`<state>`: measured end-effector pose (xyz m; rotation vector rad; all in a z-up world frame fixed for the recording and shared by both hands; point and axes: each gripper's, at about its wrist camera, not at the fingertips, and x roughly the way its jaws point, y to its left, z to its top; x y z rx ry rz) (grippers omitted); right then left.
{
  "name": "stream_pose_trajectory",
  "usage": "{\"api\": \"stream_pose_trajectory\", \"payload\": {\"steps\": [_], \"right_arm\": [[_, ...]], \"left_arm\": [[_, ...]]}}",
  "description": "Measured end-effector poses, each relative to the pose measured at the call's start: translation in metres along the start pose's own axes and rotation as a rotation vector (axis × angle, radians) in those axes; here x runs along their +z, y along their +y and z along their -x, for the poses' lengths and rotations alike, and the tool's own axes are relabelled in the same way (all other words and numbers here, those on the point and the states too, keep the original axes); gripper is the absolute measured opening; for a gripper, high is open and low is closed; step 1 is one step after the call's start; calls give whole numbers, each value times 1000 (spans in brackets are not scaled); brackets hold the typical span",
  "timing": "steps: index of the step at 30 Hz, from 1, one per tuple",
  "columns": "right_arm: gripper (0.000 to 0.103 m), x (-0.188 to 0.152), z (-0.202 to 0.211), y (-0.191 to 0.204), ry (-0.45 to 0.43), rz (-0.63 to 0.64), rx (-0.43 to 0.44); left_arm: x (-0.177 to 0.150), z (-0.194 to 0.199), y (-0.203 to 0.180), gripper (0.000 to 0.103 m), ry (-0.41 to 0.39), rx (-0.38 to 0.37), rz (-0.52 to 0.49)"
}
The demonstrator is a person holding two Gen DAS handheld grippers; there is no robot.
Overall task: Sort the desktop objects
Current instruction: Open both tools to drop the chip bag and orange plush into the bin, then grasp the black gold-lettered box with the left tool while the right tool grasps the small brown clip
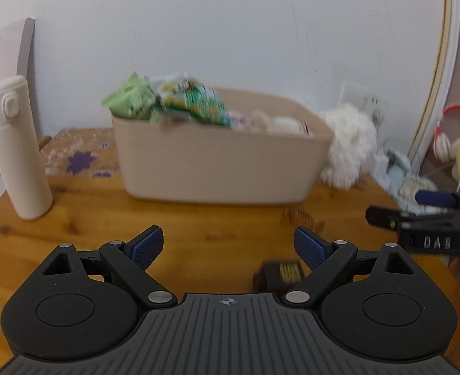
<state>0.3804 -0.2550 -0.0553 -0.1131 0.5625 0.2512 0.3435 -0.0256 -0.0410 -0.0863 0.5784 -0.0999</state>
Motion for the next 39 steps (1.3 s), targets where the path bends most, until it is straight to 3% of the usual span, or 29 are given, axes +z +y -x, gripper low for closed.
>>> {"api": "stream_pose_trajectory", "payload": {"steps": [14, 30, 39], "right_arm": [[103, -32, -19, -12, 90, 22, 24], [103, -37, -42, -5, 120, 54, 49], [103, -33, -63, 9, 134, 80, 57]], "left_arm": [[-34, -17, -31, 92, 90, -17, -57], [-41, -54, -31, 92, 135, 28, -26], [-38, -63, -20, 92, 119, 105, -50]]}}
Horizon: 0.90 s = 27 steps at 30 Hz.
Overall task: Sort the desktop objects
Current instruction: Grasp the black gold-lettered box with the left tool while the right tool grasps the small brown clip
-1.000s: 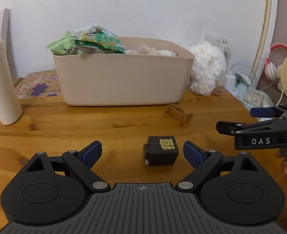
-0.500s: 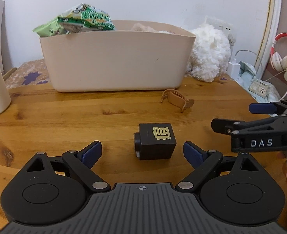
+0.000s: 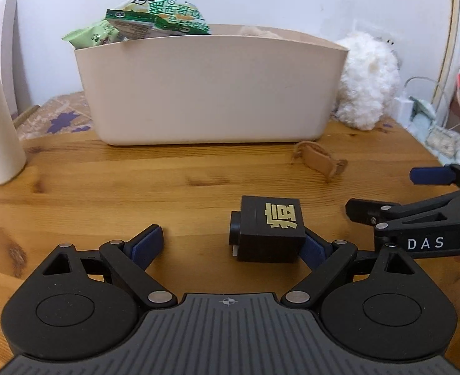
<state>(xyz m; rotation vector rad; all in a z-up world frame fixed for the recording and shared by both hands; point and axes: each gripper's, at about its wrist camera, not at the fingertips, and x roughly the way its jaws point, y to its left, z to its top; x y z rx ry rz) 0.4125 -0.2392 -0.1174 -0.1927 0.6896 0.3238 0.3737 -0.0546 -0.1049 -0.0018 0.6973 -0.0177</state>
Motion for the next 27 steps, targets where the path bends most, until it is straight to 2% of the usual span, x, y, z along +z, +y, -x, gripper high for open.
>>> {"api": "stream_pose_trajectory", "payload": {"steps": [10, 16, 18, 20, 21, 23, 27], "right_arm": [[103, 17, -30, 19, -17, 25, -5], [101, 24, -44, 13, -3, -67, 35], [94, 24, -43, 14, -14, -64, 36], [78, 26, -42, 14, -18, -63, 41], [74, 27, -42, 14, -17, -63, 45], [58, 29, -40, 14, -14, -58, 50], [39, 29, -37, 14, -6, -54, 54]], "left_arm": [[10, -10, 29, 92, -14, 55, 26], [13, -16, 40, 92, -37, 97, 61], [13, -17, 40, 92, -37, 97, 60], [14, -17, 39, 89, -39, 96, 59], [14, -17, 40, 84, -43, 97, 61], [14, -16, 42, 75, -53, 108, 73], [14, -15, 47, 57, -66, 109, 78]]}}
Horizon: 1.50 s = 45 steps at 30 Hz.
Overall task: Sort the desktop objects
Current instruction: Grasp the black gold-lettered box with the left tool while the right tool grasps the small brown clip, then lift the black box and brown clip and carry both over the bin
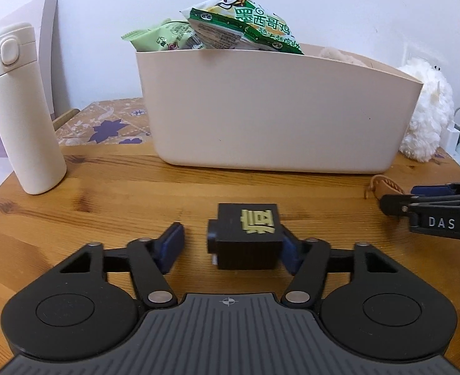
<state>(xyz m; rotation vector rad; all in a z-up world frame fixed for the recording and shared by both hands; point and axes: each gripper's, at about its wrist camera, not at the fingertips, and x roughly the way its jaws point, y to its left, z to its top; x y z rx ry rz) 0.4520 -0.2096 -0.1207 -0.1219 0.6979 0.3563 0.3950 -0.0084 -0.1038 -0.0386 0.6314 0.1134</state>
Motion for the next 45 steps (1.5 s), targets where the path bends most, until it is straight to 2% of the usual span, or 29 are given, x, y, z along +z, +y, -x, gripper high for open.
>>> {"api": "stream_pose_trajectory", "payload": {"steps": [1, 2, 3, 13, 23, 26, 37, 45], "right_arm": [[32, 0, 1, 0, 1, 1, 0], [32, -1, 2, 0, 3, 2, -3], [32, -2, 3, 1, 4, 3, -6], [32, -14, 20, 6, -4, 20, -16], [32, -12, 60, 6, -80, 7, 0], [32, -8, 77, 4, -105, -22, 28], [32, 25, 132, 11, -228, 16, 25], [32, 56, 148, 8, -306, -20, 19]], "left_arm": [[0, 1, 1, 54, -2, -6, -2], [-1, 2, 1, 46, -3, -12, -4], [-1, 3, 1, 46, -2, -17, -6], [-4, 13, 2, 45, -3, -58, 3], [10, 41, 5, 45, -77, -76, -5], [16, 54, 5, 45, -110, -75, -21], [63, 95, 5, 45, -240, -93, -63], [103, 109, 6, 45, -320, -60, -89]]}}
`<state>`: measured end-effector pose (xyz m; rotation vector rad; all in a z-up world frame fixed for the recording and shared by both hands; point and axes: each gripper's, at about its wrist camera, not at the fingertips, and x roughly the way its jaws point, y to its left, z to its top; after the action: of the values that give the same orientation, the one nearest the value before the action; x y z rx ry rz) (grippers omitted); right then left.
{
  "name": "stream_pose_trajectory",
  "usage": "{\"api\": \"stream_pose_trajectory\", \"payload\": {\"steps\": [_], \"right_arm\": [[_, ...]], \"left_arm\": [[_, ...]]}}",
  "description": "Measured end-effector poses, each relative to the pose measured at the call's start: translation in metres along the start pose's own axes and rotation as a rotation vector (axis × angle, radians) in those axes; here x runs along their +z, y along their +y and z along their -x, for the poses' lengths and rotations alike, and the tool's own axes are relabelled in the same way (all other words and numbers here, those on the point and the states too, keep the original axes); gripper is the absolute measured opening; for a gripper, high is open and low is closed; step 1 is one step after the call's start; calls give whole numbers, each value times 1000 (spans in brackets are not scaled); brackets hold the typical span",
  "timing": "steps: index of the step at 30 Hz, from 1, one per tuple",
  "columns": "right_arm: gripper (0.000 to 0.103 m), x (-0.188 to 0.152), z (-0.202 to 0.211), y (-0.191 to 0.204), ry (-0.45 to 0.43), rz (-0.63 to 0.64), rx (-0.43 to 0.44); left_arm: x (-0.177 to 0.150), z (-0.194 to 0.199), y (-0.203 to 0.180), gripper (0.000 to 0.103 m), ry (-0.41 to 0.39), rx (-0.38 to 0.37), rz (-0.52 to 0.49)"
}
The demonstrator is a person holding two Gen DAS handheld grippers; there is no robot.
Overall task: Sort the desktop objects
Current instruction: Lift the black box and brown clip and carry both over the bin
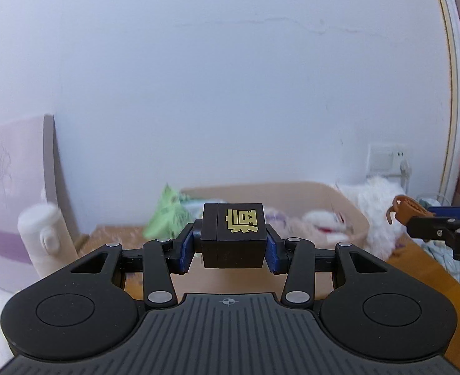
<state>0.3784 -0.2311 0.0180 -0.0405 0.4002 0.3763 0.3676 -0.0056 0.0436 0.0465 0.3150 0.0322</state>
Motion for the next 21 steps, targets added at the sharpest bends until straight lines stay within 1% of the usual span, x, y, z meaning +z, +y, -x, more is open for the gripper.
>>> {"api": "stream_pose_trajectory", "payload": {"steps": [7, 11, 16, 18, 21], "right_arm": [[32, 23, -15, 4, -30, -13, -2], [32, 34, -27, 6, -36, -1, -11], [32, 44, -53, 7, -24, 1, -30], [32, 44, -65, 7, -15, 1, -39], [32, 42, -80, 10, -2, 7, -49]], "left_arm": [[32, -10, -4, 45, -70, 19, -25], [47, -27, -6, 45, -80, 23, -25], [61, -49, -13, 45, -84, 33, -39], [65, -62, -16, 45, -68, 34, -48], [69, -87, -16, 45, 6, 6, -35]]}}
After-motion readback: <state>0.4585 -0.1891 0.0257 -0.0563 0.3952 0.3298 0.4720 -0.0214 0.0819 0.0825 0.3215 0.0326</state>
